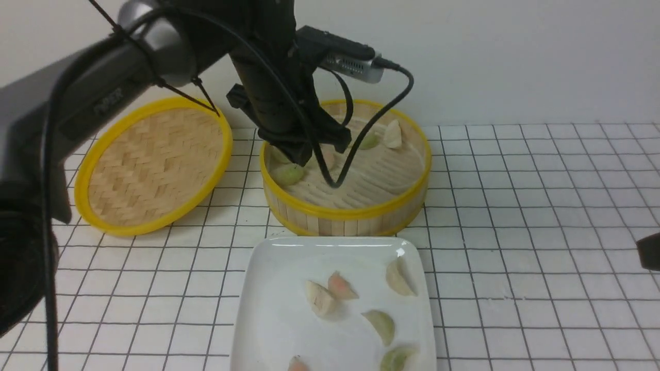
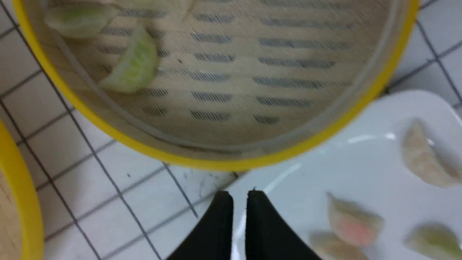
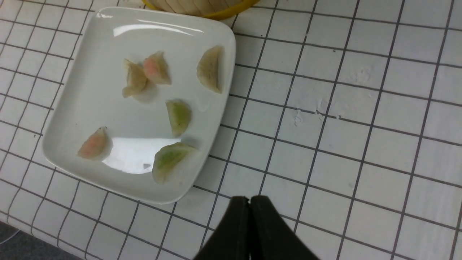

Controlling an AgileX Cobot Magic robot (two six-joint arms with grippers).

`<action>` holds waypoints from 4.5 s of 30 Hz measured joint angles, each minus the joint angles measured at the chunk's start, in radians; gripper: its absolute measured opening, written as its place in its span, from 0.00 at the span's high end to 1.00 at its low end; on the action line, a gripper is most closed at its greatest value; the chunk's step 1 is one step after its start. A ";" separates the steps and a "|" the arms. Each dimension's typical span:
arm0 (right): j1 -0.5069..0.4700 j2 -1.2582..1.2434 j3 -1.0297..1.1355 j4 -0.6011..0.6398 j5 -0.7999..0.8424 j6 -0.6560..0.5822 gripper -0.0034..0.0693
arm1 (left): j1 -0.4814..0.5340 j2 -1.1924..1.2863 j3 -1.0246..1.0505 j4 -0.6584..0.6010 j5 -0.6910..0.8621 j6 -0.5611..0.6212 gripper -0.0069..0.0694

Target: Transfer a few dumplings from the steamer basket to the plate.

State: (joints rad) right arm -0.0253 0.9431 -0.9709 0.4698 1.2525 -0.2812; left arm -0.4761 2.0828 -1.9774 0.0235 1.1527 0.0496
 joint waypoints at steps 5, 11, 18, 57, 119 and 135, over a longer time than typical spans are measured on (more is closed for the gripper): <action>0.000 -0.001 0.000 0.000 0.000 0.000 0.97 | 0.000 0.082 -0.038 0.074 -0.106 0.000 0.64; 0.000 -0.003 0.000 0.000 0.000 -0.001 0.97 | 0.000 0.233 -0.126 0.208 -0.142 -0.037 0.38; 0.000 -0.004 0.000 0.000 0.000 -0.001 0.97 | 0.000 0.321 -0.152 0.306 -0.172 -0.101 0.33; 0.000 -0.004 0.000 0.010 0.000 -0.001 0.97 | 0.060 -0.117 -0.024 -0.164 0.077 0.010 0.64; 0.000 -0.964 0.434 -0.298 -0.814 0.311 0.97 | 0.060 -1.695 1.568 -0.463 -1.000 0.240 0.92; 0.000 -0.964 0.434 -0.298 -0.813 0.311 0.97 | 0.060 -1.703 1.568 -0.466 -1.000 0.240 0.92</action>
State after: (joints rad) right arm -0.0253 -0.0210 -0.5366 0.1716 0.4396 0.0294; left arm -0.4162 0.3795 -0.4094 -0.4425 0.1530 0.2899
